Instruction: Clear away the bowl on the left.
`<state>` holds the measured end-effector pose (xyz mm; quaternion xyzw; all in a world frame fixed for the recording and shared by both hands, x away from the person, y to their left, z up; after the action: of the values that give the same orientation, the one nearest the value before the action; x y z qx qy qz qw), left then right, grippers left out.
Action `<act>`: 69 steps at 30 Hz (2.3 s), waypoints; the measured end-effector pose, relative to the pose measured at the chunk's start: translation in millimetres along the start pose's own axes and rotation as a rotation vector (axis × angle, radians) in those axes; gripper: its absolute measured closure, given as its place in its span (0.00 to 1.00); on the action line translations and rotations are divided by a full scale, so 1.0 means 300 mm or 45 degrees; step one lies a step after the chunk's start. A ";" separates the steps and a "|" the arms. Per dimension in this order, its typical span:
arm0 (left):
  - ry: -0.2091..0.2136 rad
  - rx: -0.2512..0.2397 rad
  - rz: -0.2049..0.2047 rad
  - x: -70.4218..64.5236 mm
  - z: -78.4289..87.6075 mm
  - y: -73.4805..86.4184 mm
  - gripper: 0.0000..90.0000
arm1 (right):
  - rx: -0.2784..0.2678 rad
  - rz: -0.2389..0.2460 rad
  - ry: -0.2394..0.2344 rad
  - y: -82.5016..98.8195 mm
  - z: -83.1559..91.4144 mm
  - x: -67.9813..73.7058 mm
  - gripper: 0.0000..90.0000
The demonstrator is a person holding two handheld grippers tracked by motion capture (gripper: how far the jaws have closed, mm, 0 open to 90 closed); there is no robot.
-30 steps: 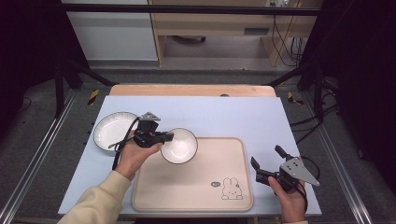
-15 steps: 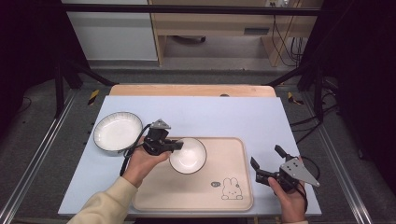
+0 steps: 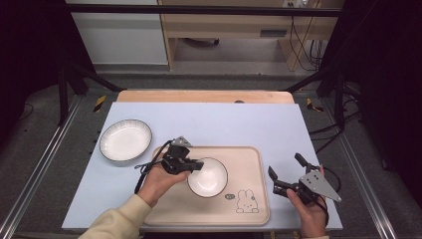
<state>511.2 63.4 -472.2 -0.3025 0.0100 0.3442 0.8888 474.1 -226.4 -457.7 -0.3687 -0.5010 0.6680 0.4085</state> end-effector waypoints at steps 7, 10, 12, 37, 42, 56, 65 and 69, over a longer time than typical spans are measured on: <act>0.014 0.009 0.001 -0.004 -0.006 0.002 0.91 | 0.002 0.004 0.005 0.001 0.001 -0.003 0.04; 0.018 0.007 0.017 0.004 -0.005 0.005 0.91 | 0.006 0.004 0.003 0.002 0.002 -0.004 0.04; 0.020 0.009 0.022 0.009 -0.007 0.010 0.91 | 0.004 0.000 0.008 0.001 0.003 -0.004 0.04; 0.066 0.064 0.078 0.036 -0.055 0.055 0.91 | 0.009 -0.006 0.011 0.003 0.004 -0.008 0.04; 0.067 0.075 0.086 0.041 -0.063 0.063 0.91 | 0.010 -0.004 0.011 0.003 0.004 -0.008 0.04; 0.095 0.086 0.112 0.050 -0.070 0.066 0.91 | 0.008 -0.011 0.015 0.004 0.004 -0.009 0.04; 0.098 0.101 0.113 0.050 -0.071 0.069 0.91 | 0.010 -0.011 0.012 0.004 0.003 -0.008 0.04; 0.099 0.102 0.110 0.050 -0.071 0.070 0.91 | 0.015 -0.011 0.011 0.006 0.002 -0.007 0.04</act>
<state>513.9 73.0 -504.2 -0.2790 0.0714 0.3696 0.8834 474.1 -229.0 -459.1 -0.3670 -0.4967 0.6677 0.4156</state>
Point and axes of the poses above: each handheld gripper's, and its own axes: z roughly backward along the jaws, y roughly out of its underside, x roughly to its left, the point moved 8 cm from there along -z, roughly forward along the jaws, and after that the axes turned 11 degrees about x, right-handed, at the moved point
